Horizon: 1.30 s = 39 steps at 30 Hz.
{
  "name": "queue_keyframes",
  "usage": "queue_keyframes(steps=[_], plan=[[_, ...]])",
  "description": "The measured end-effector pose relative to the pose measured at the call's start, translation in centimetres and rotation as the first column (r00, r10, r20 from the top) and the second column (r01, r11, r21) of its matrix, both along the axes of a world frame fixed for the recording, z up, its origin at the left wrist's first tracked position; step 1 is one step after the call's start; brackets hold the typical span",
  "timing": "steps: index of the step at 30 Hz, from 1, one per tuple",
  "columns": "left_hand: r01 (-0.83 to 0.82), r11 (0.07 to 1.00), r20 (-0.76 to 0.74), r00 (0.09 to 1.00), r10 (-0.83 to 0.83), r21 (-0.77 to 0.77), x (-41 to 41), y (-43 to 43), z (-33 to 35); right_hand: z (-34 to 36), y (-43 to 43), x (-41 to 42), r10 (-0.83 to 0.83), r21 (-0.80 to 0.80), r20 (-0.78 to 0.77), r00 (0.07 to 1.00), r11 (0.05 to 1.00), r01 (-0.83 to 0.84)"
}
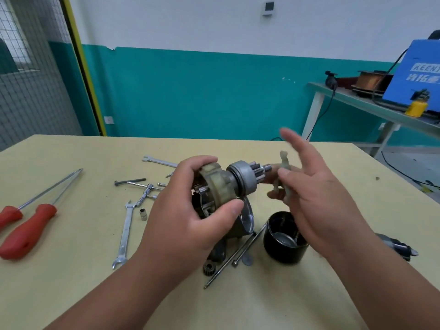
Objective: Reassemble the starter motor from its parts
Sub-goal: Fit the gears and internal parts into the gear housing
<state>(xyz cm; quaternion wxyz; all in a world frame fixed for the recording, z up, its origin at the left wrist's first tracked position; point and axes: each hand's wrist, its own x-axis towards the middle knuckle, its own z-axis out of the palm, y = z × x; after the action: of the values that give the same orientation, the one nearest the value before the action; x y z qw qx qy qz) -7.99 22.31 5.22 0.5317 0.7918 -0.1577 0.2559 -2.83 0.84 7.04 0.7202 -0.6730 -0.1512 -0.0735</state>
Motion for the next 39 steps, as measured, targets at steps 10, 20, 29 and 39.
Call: queue_keyframes(steps=[10,20,29,39], plan=[[-0.044,0.983,-0.020,0.999,0.048,0.176,-0.1,0.1,-0.2,1.3,-0.4,-0.8,0.039,0.259,0.211,0.977,0.961,-0.094],[-0.086,0.948,0.041,0.996,0.077,0.306,-0.3,-0.1,-0.2,1.2,-0.2,-1.7,0.134,0.134,0.302,0.944,0.974,-0.181],[-0.127,0.927,0.151,0.986,0.077,0.353,-0.4,-0.3,-0.1,0.4,0.2,-1.7,0.112,-0.315,0.347,0.931,0.949,0.003],[-0.072,0.949,0.027,0.997,0.067,0.308,-0.5,-0.2,0.2,-0.4,1.0,-1.4,0.114,-0.262,0.262,0.958,0.964,-0.043]])
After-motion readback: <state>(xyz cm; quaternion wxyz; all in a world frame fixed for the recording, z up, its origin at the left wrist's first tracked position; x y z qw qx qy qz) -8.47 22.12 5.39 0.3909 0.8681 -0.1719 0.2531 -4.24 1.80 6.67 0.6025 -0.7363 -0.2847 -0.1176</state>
